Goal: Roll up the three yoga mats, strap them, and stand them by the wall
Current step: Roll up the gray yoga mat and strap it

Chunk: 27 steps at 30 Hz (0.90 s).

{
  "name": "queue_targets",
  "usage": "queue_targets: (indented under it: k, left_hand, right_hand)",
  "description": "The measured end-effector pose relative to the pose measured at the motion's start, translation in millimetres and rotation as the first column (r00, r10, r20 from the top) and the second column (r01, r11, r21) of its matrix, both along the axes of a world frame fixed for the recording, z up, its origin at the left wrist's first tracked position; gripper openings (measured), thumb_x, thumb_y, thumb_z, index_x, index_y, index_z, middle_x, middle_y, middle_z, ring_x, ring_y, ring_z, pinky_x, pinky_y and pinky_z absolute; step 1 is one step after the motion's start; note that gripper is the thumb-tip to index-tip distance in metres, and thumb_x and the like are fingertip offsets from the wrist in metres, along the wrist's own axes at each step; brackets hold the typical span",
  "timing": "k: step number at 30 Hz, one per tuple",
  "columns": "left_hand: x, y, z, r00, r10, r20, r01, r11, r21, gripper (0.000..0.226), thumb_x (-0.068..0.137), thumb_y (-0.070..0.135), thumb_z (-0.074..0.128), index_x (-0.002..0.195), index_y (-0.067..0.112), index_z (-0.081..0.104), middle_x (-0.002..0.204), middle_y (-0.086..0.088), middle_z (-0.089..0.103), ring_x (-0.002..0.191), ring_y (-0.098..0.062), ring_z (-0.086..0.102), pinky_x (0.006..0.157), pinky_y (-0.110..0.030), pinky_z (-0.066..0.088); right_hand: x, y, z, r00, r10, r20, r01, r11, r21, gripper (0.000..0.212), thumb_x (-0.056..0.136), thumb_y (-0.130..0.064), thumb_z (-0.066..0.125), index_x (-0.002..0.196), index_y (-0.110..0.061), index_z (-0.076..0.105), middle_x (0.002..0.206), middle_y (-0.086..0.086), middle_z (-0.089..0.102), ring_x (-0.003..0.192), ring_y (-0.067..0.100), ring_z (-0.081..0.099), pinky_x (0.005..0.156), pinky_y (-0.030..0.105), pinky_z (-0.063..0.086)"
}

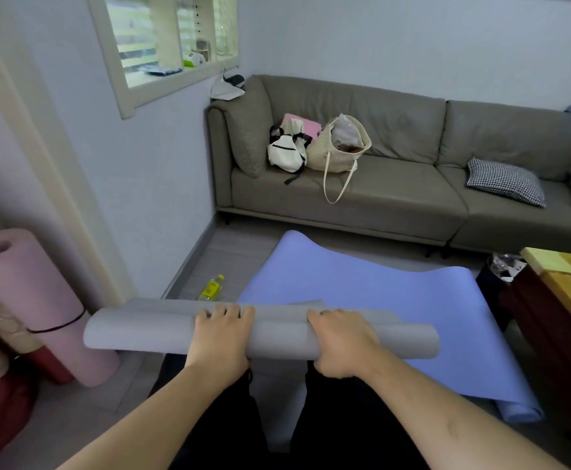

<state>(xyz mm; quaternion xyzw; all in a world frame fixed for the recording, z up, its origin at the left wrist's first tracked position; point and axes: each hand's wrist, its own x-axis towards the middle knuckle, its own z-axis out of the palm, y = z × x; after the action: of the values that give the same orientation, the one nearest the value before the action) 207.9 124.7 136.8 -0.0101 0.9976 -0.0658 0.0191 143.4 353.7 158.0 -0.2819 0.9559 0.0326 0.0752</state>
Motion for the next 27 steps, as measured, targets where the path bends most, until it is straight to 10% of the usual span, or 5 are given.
queue_targets:
  k: [8,14,20,27]
  left_hand:
    - [-14.8,-4.8,10.7,0.997,-0.002,0.077,-0.004,0.997,0.075,0.055,0.077,0.037,0.067,0.126,0.028,0.044,0.126,0.003,0.056,0.120,-0.028,0.055,0.094,-0.044,0.041]
    - [-1.1,-5.9,-22.0,0.986,-0.082,-0.147,0.079,0.997,-0.028,0.066,0.039,0.016,0.087,0.099,0.013,0.060,0.089,-0.010,0.060,0.078,-0.035,0.059,0.074,-0.047,0.048]
    - [-11.4,-5.5,5.9,0.999,-0.018,-0.030,0.018,1.000,-0.013,0.049,0.078,0.033,0.070,0.122,0.024,0.048,0.121,-0.001,0.062,0.116,-0.027,0.059,0.092,-0.041,0.042]
    - [-12.2,-8.8,29.8,0.966,-0.090,0.242,0.079,0.995,0.056,0.050,0.070,0.044,0.078,0.108,0.031,0.048,0.116,0.001,0.066,0.108,-0.027,0.065,0.080,-0.038,0.043]
  right_hand:
    - [13.2,-1.4,-36.8,0.966,0.046,-0.253,-0.038,0.999,0.037,0.060,0.062,-0.031,0.086,0.108,-0.018,0.051,0.099,0.004,0.059,0.086,0.029,0.056,0.073,0.042,0.047]
    - [0.2,-8.9,-18.6,0.987,0.023,-0.157,-0.013,0.998,0.061,0.052,0.076,-0.019,0.073,0.121,-0.020,0.047,0.111,0.004,0.060,0.097,0.028,0.058,0.082,0.040,0.043]
    - [-11.4,-8.7,20.0,0.996,0.065,-0.065,-0.061,0.997,0.051,0.043,0.074,-0.020,0.069,0.111,-0.024,0.047,0.109,0.001,0.064,0.099,0.031,0.066,0.072,0.037,0.044]
    - [-2.8,-11.3,18.5,0.981,0.013,0.193,-0.033,0.994,0.101,0.045,0.070,-0.032,0.076,0.105,-0.026,0.049,0.108,0.000,0.064,0.099,0.029,0.065,0.072,0.034,0.047]
